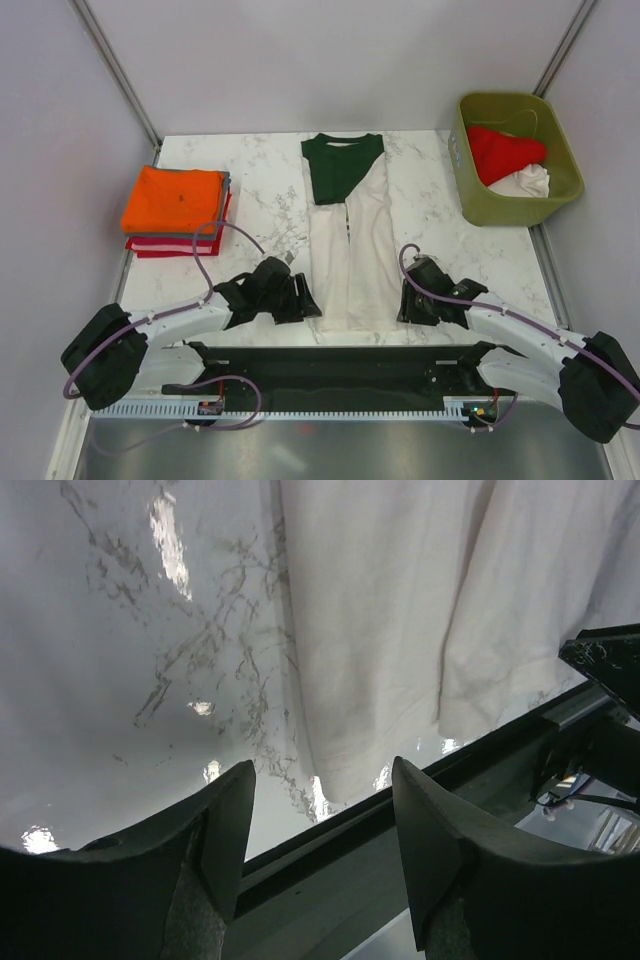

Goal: Fold and stack the t-shirts
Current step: Fold the tshirt

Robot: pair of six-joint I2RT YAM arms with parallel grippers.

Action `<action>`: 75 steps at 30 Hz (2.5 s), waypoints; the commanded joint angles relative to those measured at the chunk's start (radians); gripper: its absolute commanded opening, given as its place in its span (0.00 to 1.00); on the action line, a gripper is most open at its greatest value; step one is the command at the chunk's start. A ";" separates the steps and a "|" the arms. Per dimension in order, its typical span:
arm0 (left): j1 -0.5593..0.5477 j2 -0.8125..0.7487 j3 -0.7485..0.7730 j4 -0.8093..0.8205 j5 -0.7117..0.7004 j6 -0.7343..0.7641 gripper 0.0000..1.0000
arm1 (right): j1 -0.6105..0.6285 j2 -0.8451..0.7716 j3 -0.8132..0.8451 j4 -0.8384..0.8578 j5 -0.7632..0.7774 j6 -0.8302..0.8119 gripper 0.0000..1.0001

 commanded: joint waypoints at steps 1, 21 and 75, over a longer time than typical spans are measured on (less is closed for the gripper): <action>-0.035 0.027 -0.039 0.070 -0.012 -0.080 0.64 | 0.009 0.010 -0.025 0.007 -0.014 0.025 0.47; -0.119 0.049 -0.068 0.165 0.006 -0.197 0.02 | 0.016 -0.113 0.051 -0.063 -0.053 -0.021 0.00; 0.433 0.700 0.778 0.144 0.115 -0.011 0.02 | -0.376 0.924 1.087 0.138 0.025 -0.211 0.00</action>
